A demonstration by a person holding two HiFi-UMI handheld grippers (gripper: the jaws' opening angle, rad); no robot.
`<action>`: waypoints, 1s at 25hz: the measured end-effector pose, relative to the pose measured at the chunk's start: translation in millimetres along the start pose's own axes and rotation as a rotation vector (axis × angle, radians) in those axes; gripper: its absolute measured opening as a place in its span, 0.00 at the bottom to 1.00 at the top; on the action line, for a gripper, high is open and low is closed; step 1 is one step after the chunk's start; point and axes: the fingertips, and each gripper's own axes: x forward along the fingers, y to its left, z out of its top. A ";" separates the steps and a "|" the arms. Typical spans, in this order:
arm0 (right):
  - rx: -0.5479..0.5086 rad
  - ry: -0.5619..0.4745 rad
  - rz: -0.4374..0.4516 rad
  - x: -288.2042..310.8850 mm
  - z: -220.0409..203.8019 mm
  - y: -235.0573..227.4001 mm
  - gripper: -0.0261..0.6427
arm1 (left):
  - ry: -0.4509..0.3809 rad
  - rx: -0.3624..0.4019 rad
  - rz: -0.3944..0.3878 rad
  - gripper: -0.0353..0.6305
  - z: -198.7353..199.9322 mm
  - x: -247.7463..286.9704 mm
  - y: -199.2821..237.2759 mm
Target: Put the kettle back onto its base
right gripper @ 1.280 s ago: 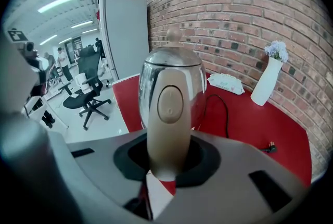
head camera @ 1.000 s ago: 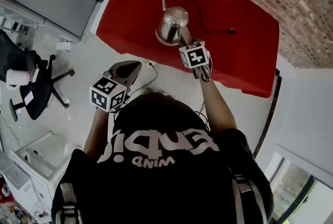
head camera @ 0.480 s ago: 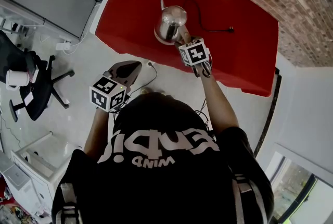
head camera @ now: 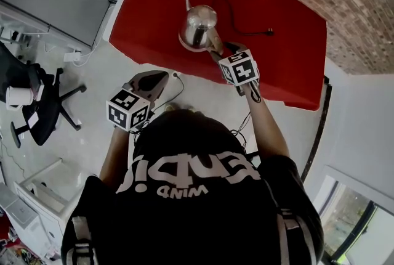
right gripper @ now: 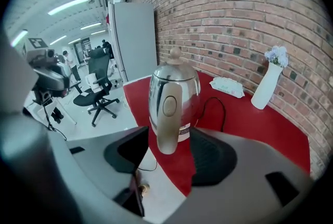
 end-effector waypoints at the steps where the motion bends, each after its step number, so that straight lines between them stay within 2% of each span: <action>1: -0.009 -0.010 0.001 -6.4 1.2 2.0 0.39 | 0.001 0.001 -0.003 0.07 0.2 1.0 -0.7; 5: -0.032 -0.070 0.007 -34.4 9.0 13.5 0.39 | 0.005 0.006 -0.019 0.07 0.9 5.3 -5.6; 10: -0.022 -0.200 0.034 -77.6 27.0 34.2 0.39 | 0.004 0.015 -0.044 0.07 4.5 12.3 -13.5; 14: -0.020 -0.292 0.031 -113.5 36.1 45.9 0.26 | 0.002 0.025 -0.068 0.07 10.3 17.2 -22.9; 21: 0.029 -0.400 0.034 -153.4 30.0 51.3 0.11 | -0.039 0.031 -0.112 0.07 28.2 22.5 -46.0; 25: 0.036 -0.461 0.114 -170.2 19.1 62.4 0.07 | -0.064 0.029 -0.117 0.07 35.6 24.9 -61.4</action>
